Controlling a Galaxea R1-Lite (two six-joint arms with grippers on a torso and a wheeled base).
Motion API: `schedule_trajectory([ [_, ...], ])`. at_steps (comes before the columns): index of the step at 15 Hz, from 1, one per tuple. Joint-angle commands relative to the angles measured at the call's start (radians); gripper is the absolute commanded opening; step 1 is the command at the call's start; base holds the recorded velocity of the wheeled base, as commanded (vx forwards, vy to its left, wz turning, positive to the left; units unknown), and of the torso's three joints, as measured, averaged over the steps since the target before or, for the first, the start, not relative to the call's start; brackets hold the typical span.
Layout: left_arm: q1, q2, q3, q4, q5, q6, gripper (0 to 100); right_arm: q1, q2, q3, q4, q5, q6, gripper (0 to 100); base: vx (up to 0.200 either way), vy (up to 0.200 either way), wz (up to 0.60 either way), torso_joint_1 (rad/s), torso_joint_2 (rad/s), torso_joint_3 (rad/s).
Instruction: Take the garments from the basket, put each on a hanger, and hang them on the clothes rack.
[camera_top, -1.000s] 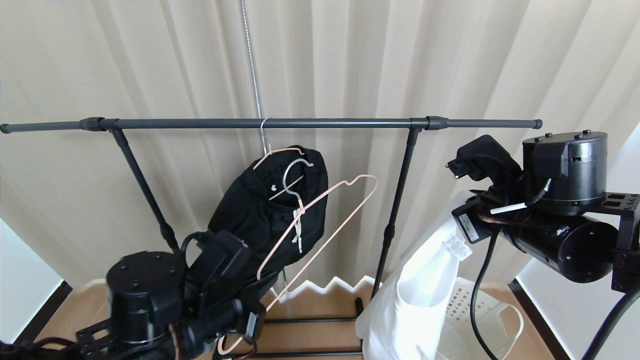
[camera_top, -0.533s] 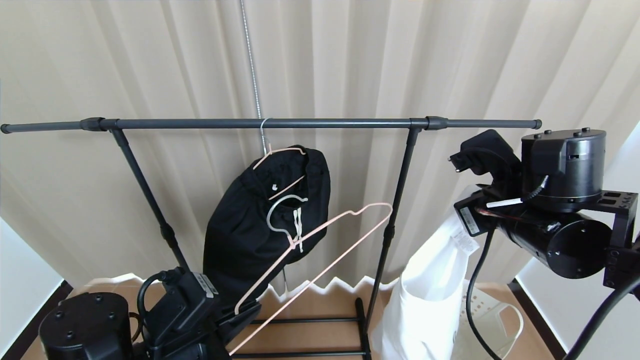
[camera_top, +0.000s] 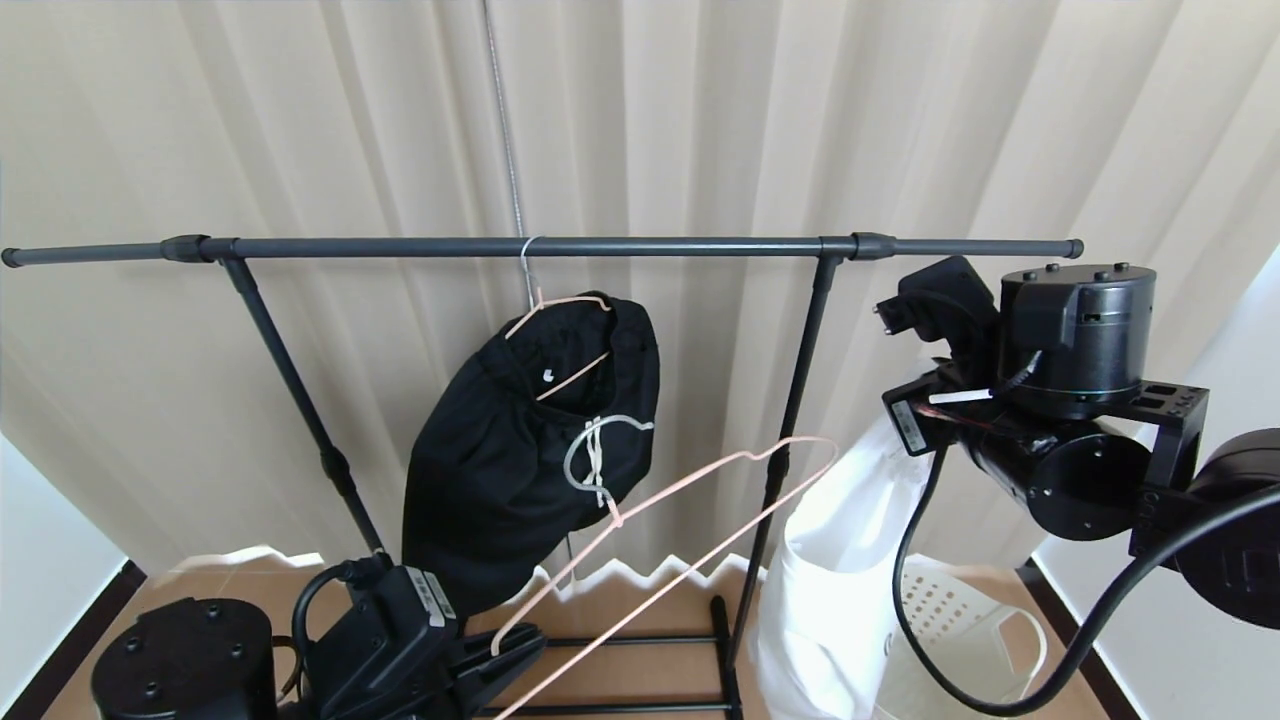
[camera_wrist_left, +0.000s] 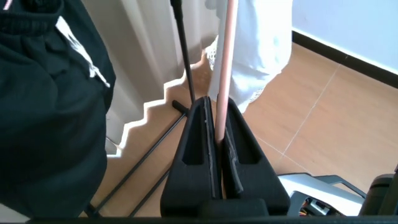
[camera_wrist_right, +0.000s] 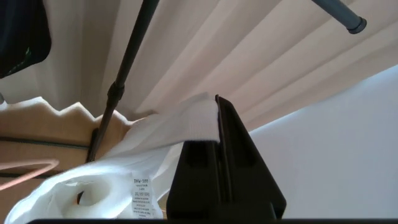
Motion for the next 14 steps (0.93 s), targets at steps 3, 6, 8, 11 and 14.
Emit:
schedule_trajectory([
  [3,-0.020,0.013,0.000,-0.001,0.000,-0.006,0,0.002,0.021,-0.007,-0.005,0.000,0.000,0,0.000,0.000,0.00,0.000,0.00,0.000],
  [6,-0.021,0.042,0.000,-0.003,0.000,-0.017,0,0.024,0.050,0.001,-0.059,0.000,-0.002,0,0.000,0.000,0.00,0.000,0.00,0.000],
  [8,-0.023,0.047,0.000,-0.031,0.002,-0.027,0,0.065,0.041,0.007,-0.062,-0.001,-0.002,0,0.000,0.000,0.00,0.000,0.00,0.000],
  [11,-0.047,0.064,0.000,-0.064,0.006,-0.100,0,0.090,0.047,0.016,-0.065,-0.009,0.000,0,0.000,0.000,0.00,0.000,0.00,0.000],
  [14,-0.050,0.068,0.000,-0.080,0.006,-0.109,0,0.113,0.053,0.021,-0.069,-0.011,0.000,0,0.000,0.000,0.00,0.000,0.00,0.000],
])
